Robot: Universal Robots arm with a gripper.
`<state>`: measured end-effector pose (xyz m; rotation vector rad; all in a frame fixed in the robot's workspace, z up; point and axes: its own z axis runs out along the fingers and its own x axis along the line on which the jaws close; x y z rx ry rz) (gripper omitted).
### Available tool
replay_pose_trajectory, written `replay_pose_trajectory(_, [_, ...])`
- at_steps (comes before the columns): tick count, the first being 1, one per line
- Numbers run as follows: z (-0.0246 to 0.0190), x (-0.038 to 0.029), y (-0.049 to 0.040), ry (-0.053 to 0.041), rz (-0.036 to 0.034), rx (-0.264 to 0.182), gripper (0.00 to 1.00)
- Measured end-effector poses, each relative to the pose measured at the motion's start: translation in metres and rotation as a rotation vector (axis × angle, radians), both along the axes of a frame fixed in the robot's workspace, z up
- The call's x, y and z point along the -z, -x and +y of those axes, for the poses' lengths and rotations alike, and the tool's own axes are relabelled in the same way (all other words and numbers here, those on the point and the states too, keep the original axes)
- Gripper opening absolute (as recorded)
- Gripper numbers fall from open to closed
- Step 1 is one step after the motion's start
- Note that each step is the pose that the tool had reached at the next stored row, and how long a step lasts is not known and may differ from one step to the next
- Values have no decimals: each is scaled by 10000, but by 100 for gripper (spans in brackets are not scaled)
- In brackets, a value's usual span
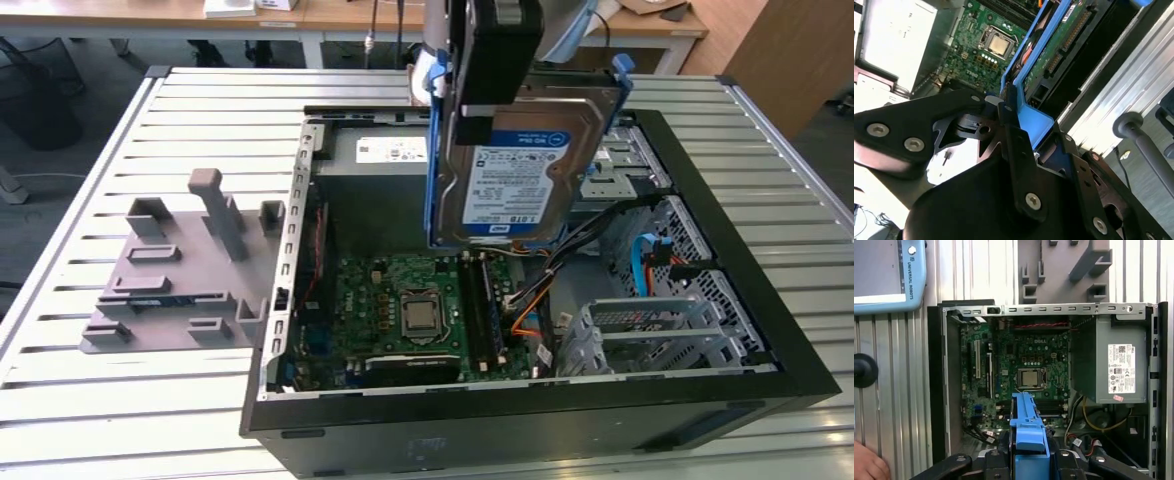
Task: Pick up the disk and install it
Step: 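Insert the disk into the insertion slot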
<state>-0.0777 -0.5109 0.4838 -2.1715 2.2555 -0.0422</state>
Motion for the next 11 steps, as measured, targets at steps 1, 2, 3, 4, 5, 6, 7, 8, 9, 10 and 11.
replay_pose_trajectory(1, [-30,4,-1,0,0,0,36])
replay_pose_trajectory(2, [-54,8,-6,-1,0,0,36])
replay_pose_trajectory(3, [-73,12,-17,-1,0,0,36])
replay_pose_trajectory(4, [-86,14,-36,-1,-1,0,36])
replay_pose_trajectory(5, [-95,16,-63,-1,-1,0,36])
replay_pose_trajectory(6, [-99,19,-94,-2,-1,-1,36])
replay_pose_trajectory(7, [-102,20,-129,-2,-1,0,36])
replay_pose_trajectory(8, [-105,21,-168,0,0,0,36])
replay_pose_trajectory(9, [-108,24,-202,-2,-1,0,36])
replay_pose_trajectory(10, [-110,26,-231,-2,-1,0,36])
replay_pose_trajectory(11, [-115,27,-251,0,0,-1,36])
